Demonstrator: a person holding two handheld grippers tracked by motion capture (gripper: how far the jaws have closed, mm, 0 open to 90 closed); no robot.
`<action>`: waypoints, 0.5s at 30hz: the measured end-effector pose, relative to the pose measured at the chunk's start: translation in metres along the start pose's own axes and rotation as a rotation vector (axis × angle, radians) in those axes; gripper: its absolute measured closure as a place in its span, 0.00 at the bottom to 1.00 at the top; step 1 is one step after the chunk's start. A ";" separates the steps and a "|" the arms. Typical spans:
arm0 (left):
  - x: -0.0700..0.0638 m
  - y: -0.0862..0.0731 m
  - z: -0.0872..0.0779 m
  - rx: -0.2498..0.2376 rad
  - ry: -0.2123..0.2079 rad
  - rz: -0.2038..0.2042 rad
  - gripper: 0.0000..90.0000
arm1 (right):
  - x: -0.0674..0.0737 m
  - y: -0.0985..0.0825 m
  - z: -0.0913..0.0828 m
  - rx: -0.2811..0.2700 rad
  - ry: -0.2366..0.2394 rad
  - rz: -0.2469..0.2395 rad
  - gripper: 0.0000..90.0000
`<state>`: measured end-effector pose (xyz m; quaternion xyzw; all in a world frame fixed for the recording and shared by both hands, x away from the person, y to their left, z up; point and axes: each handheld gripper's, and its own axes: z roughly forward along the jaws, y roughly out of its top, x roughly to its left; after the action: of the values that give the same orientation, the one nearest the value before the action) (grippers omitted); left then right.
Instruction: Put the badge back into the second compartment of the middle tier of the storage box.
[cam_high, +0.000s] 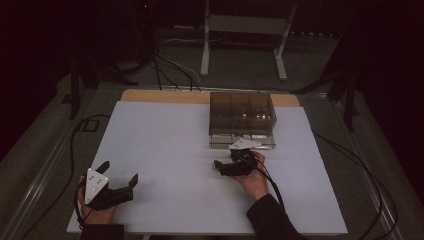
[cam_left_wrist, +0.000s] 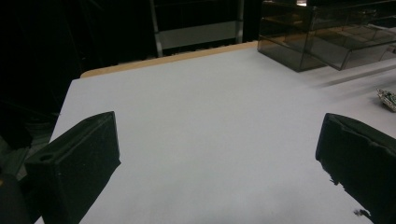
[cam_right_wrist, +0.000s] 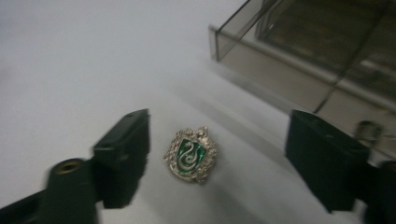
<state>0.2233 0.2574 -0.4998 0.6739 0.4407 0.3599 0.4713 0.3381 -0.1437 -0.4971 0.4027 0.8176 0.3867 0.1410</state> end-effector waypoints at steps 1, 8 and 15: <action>0.000 0.000 0.000 0.000 0.000 0.000 0.01 | 0.000 0.000 0.000 0.000 0.000 0.000 0.30; 0.000 0.000 0.000 0.000 -0.001 0.001 0.01 | -0.004 -0.006 0.020 0.110 0.039 0.004 0.56; -0.001 0.000 0.000 0.001 -0.003 0.004 0.01 | 0.001 -0.008 0.023 0.135 0.081 -0.020 0.73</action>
<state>0.2234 0.2568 -0.4998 0.6756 0.4387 0.3597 0.4709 0.3458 -0.1338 -0.5183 0.3874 0.8508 0.3450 0.0841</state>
